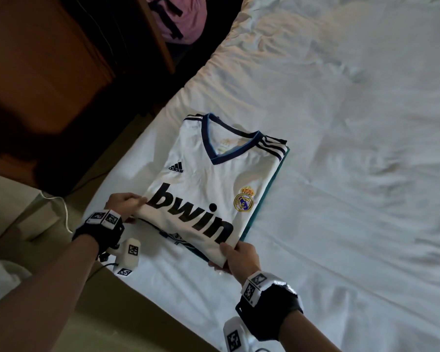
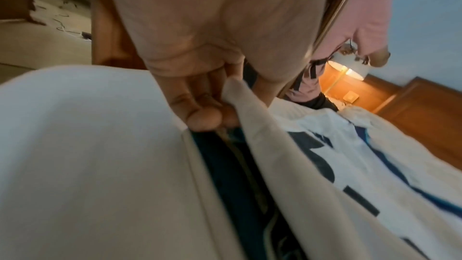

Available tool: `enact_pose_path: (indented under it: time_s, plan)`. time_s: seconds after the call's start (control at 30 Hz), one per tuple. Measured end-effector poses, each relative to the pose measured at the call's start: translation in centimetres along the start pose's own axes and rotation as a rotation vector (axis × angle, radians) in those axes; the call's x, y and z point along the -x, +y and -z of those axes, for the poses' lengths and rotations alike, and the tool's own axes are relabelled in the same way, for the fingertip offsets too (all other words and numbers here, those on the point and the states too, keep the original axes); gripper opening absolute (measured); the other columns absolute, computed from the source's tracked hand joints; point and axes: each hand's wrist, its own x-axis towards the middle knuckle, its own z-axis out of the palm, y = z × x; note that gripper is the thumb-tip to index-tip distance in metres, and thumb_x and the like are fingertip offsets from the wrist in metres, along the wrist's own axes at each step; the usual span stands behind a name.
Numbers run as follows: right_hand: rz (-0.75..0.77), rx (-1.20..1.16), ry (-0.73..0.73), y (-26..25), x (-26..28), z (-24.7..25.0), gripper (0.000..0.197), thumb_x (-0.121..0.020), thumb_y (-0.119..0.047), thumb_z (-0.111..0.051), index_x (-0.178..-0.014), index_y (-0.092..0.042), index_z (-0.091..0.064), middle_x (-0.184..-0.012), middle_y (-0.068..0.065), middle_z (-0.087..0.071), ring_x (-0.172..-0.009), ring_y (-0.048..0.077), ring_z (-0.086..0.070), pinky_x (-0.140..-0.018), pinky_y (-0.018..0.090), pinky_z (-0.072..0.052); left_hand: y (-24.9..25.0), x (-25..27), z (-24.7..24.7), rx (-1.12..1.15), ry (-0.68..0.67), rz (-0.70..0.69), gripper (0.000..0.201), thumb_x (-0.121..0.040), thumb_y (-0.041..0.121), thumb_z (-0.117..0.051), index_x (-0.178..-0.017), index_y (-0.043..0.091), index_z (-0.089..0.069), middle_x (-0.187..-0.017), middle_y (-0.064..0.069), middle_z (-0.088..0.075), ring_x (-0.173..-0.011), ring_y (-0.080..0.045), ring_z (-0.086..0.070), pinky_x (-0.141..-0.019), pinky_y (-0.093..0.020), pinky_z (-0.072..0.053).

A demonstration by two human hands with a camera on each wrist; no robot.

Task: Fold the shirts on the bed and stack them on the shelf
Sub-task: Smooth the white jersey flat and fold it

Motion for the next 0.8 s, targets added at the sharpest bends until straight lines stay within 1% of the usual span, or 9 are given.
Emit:
enact_pose_path:
  time_s: [0.07, 0.17, 0.27, 0.37, 0.5, 0.57, 0.67, 0.73, 0.8]
  plan:
    - [-0.036, 0.016, -0.052, -0.4, 0.1, 0.0, 0.019, -0.086, -0.019, -0.066, -0.091, -0.001, -0.066, -0.079, 0.022, -0.072, -0.064, 0.031, -0.071, -0.063, 0.039, -0.059, 0.1, 0.0, -0.4, -0.064, -0.005, 0.005, 0.019, -0.082, 0.026, -0.075, -0.092, 0.01, -0.071, -0.103, -0.013, -0.066, -0.096, -0.035, -0.061, -0.074, -0.04, -0.056]
    - [-0.061, 0.088, -0.044, -2.2, -1.0, 1.0, 0.035, -0.063, -0.042, -0.08, -0.077, -0.011, -0.07, -0.082, 0.011, -0.074, -0.074, 0.027, -0.072, -0.073, 0.044, -0.06, 2.1, -0.3, -1.1, -0.115, 0.047, -0.016, 0.03, -0.082, 0.039, -0.071, -0.085, 0.009, -0.072, -0.094, -0.013, -0.068, -0.09, -0.034, -0.061, -0.084, -0.039, -0.053]
    - [-0.054, -0.021, 0.024, -5.7, -2.6, 3.4, 0.029, -0.074, -0.032, -0.081, -0.079, -0.007, -0.068, -0.09, 0.015, -0.073, -0.072, 0.025, -0.068, -0.065, 0.034, -0.058, 4.9, -0.4, -2.4, -0.067, 0.063, -0.011, 0.038, -0.082, 0.046, -0.068, -0.077, 0.008, -0.069, -0.09, -0.014, -0.067, -0.087, -0.033, -0.062, -0.084, -0.037, -0.051]
    - [-0.041, -0.143, 0.088, -9.5, -3.8, 5.6, 0.038, -0.078, -0.037, -0.079, -0.085, -0.003, -0.065, -0.085, 0.014, -0.072, -0.069, 0.022, -0.067, -0.051, 0.027, -0.056, 6.3, -0.6, -3.3, -0.112, 0.056, -0.059, 0.033, -0.087, 0.042, -0.065, -0.072, 0.012, -0.061, -0.092, -0.012, -0.06, -0.085, -0.029, -0.055, -0.081, -0.032, -0.044]
    - [0.024, -0.197, 0.174, -11.9, -4.9, 6.3, 0.016, -0.083, -0.015, -0.074, -0.08, -0.006, -0.062, -0.079, 0.012, -0.065, -0.058, 0.019, -0.061, -0.038, 0.026, -0.052, 6.2, -0.8, -3.4, -0.179, 0.086, -0.199, 0.018, -0.091, 0.028, -0.061, -0.097, 0.013, -0.069, -0.095, -0.009, -0.064, -0.086, -0.027, -0.055, -0.077, -0.027, -0.038]
    - [0.043, -0.169, 0.226, -11.4, -5.3, 6.0, 0.013, -0.084, -0.011, -0.071, -0.076, -0.009, -0.061, -0.083, 0.013, -0.065, -0.058, 0.019, -0.059, -0.045, 0.031, -0.056, 5.7, -0.6, -3.4, -0.184, 0.123, -0.231, 0.024, -0.093, 0.028, -0.06, -0.107, 0.011, -0.069, -0.095, -0.008, -0.062, -0.087, -0.026, -0.054, -0.078, -0.026, -0.038]
    - [0.022, -0.126, 0.195, -9.5, -4.6, 5.4, 0.014, -0.087, -0.021, -0.07, -0.08, -0.012, -0.062, -0.077, 0.008, -0.065, -0.059, 0.016, -0.06, -0.053, 0.034, -0.058, 4.8, -0.1, -3.2, -0.232, 0.1, -0.187, 0.036, -0.095, 0.035, -0.058, -0.111, 0.005, -0.069, -0.108, -0.016, -0.067, -0.103, -0.033, -0.059, -0.085, -0.031, -0.041]
    - [0.02, -0.064, 0.134, -7.6, -4.1, 4.8, 0.017, -0.083, -0.028, -0.074, -0.08, -0.015, -0.064, -0.079, 0.006, -0.068, -0.061, 0.015, -0.063, -0.057, 0.034, -0.06, 4.2, -0.3, -2.5, -0.235, 0.063, -0.131, 0.043, -0.094, 0.043, -0.056, -0.105, 0.005, -0.07, -0.105, -0.016, -0.066, -0.106, -0.035, -0.059, -0.086, -0.033, -0.042]
    - [0.042, 0.023, 0.078, -5.7, -3.2, 4.0, 0.02, -0.076, -0.032, -0.079, -0.08, -0.017, -0.068, -0.083, 0.006, -0.073, -0.062, 0.019, -0.067, -0.066, 0.04, -0.061, 3.3, -0.5, -1.8, -0.212, 0.03, -0.085, 0.045, -0.089, 0.05, -0.061, -0.092, 0.006, -0.071, -0.092, -0.012, -0.065, -0.096, -0.033, -0.061, -0.08, -0.032, -0.043]
